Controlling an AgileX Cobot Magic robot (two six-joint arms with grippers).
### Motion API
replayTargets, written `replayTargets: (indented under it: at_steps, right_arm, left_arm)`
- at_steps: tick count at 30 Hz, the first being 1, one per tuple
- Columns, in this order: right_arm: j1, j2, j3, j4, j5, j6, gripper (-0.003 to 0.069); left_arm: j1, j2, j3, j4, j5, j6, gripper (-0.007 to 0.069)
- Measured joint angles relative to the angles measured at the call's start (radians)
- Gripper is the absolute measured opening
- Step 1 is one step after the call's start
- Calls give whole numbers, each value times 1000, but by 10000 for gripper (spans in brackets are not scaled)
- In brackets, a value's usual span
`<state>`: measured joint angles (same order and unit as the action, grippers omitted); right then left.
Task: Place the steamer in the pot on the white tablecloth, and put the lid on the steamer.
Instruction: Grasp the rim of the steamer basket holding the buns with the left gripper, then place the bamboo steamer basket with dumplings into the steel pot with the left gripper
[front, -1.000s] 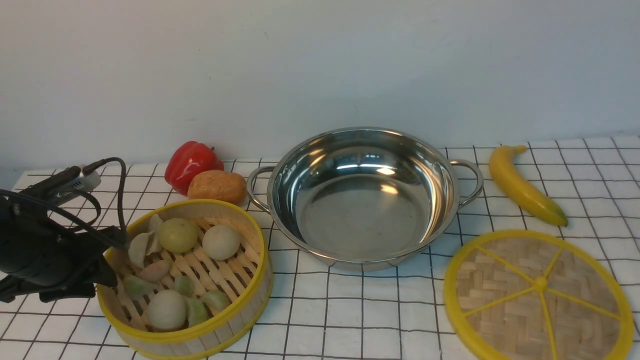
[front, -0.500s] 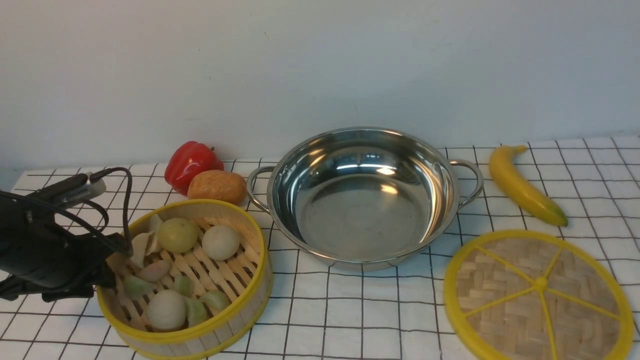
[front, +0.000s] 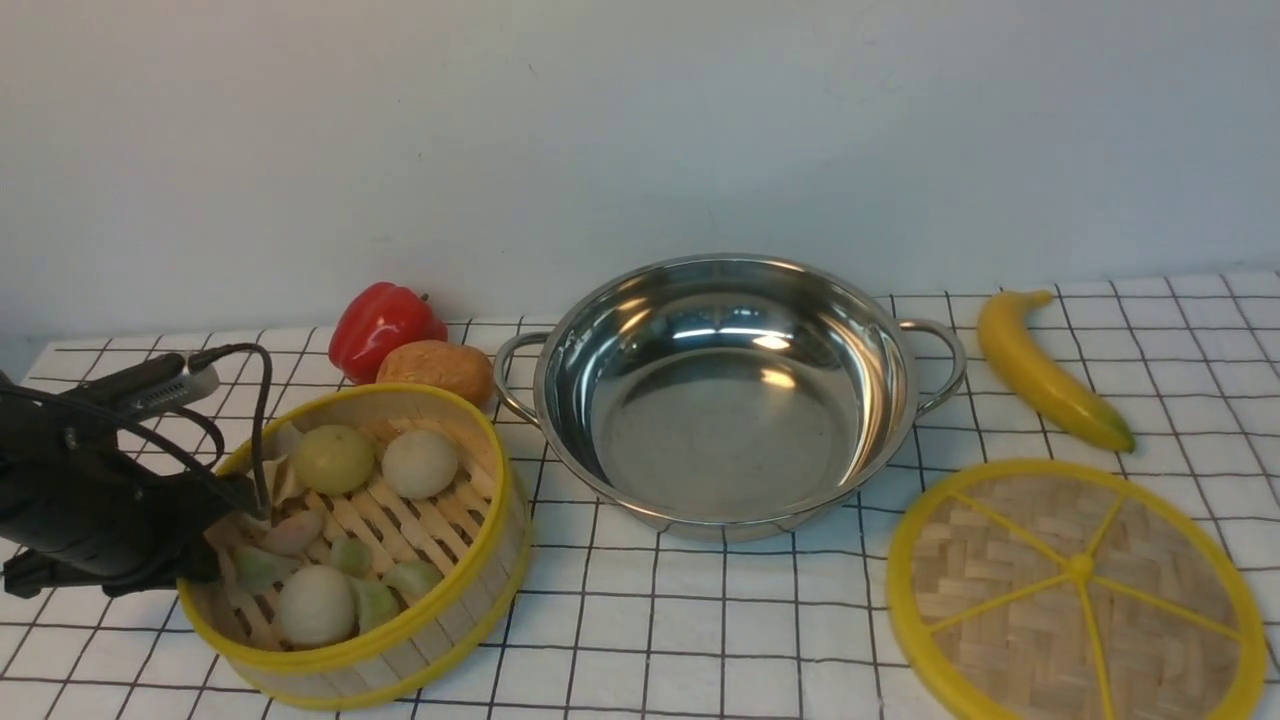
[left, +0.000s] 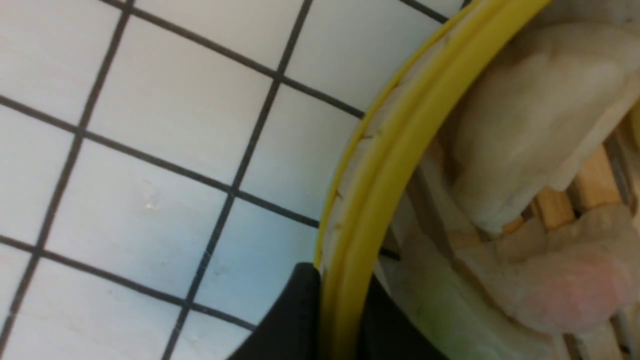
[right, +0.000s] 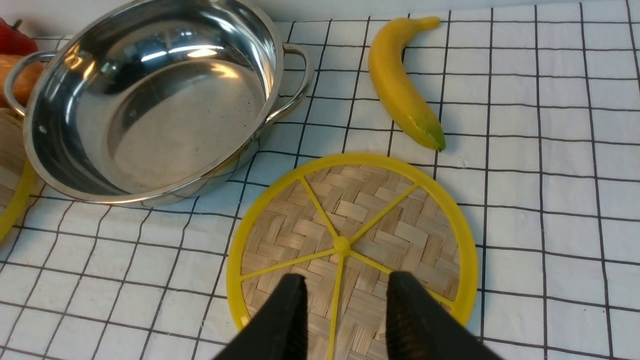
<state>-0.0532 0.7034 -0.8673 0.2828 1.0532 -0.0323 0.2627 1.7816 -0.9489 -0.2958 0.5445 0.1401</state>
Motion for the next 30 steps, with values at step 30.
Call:
replayTargets:
  at_steps: [30]
  right_arm:
    - [0,0,-1,103,19,-1,243]
  left_arm:
    - [-305,19,-641,189,476,14,40]
